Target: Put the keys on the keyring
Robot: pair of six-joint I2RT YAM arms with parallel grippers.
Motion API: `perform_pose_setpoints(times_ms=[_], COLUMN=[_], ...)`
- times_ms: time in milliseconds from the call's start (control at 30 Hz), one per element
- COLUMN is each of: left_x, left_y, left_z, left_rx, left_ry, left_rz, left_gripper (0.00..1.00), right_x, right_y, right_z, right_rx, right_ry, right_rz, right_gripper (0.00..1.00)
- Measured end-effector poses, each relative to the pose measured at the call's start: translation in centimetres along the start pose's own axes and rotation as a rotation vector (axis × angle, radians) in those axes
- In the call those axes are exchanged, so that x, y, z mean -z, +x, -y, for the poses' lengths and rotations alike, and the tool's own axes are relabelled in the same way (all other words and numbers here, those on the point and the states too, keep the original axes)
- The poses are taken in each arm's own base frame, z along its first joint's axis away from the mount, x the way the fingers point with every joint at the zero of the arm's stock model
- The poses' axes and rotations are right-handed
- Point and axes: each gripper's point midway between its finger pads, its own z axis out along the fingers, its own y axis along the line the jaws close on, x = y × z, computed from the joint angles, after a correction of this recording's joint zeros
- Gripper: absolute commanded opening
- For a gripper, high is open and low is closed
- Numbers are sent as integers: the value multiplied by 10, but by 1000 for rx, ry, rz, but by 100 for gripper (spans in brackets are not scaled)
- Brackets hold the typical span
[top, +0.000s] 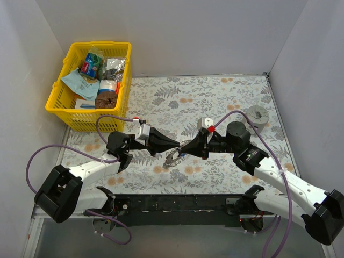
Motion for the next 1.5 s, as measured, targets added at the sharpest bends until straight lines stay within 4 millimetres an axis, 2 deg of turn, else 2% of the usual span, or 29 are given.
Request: perform_pose_setpoints(times_ms=[600,1033,1133,1167,1233,1267,1367,1500], left_x=[0,2,3,3,4,4,6,7], left_y=[5,6,8,8,9,9,12,19], left_z=[6,2,1,1,0,0,-1,-1], left_rx=[46,40,33,27,17,13,2,5], left_ry=[40,30,24,20,11,7,-6,-11], left_rz=[1,-6,-15,-19,-27,-31,-53,-83], left_gripper=[0,0,0,0,0,0,0,0], right_x=[-10,-15,-14,-14,-13,-12,-8,-1], right_y=[10,12,13,13,13,13,13,6], right_z=[5,7,8,8,9,9,10,12], right_rx=[-26,-43,-46,-46,-44,-42,-26,30], right_ry=[-21,-35,-30,-24,-16,-11,12,50], right_rz=[-21,-17,-20,-21,-23,-25,-32,-19], right_gripper=[1,2,8,15,22,35,53,60])
